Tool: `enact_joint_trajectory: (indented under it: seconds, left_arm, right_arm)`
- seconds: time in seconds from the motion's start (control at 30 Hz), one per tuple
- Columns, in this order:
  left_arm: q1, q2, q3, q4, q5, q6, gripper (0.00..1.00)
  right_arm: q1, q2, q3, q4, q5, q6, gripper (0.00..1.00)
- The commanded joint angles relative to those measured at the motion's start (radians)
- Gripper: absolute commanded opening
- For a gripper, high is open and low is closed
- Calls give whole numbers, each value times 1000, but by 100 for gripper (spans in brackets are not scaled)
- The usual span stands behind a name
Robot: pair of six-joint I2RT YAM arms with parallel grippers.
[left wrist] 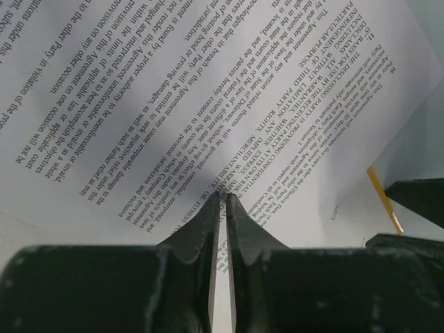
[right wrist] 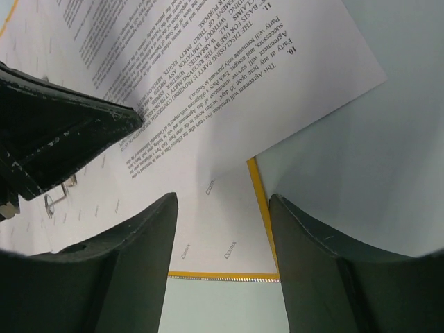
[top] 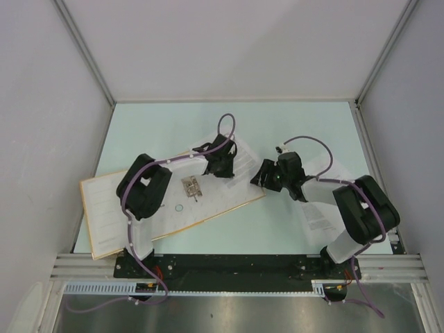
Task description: Put the files into the folder
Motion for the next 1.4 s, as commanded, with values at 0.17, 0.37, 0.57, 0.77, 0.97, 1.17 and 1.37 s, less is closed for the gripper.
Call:
enact_joint_trajectory:
  seconds: [0.17, 0.37, 0.57, 0.77, 0.97, 1.17, 1.37]
  left_arm:
    - [-68, -227, -166, -136, 0, 90, 40]
    - [-67, -437, -80, -308, -72, 153, 71]
    - [-44, -515, -75, -385, -135, 223, 72]
    - [-42, -397, -22, -264, -20, 174, 56]
    - [-40, -215, 9, -147, -81, 79, 40]
    - [-36, -276, -67, -98, -110, 68, 39]
    - [6, -436, -138, -141, -66, 55, 46]
  right_arm:
    - [239, -268, -159, -37, -42, 133, 61]
    - [143, -476, -148, -194, -26, 44, 76]
    - [-32, -439, -31, -254, -125, -174, 94]
    - [-141, -205, 135, -157, -204, -237, 96]
    - [-144, 66, 304, -167, -250, -326, 95]
    - [-60, 70, 335, -247, -96, -305, 94]
    - [12, 51, 345, -222, -57, -236, 93]
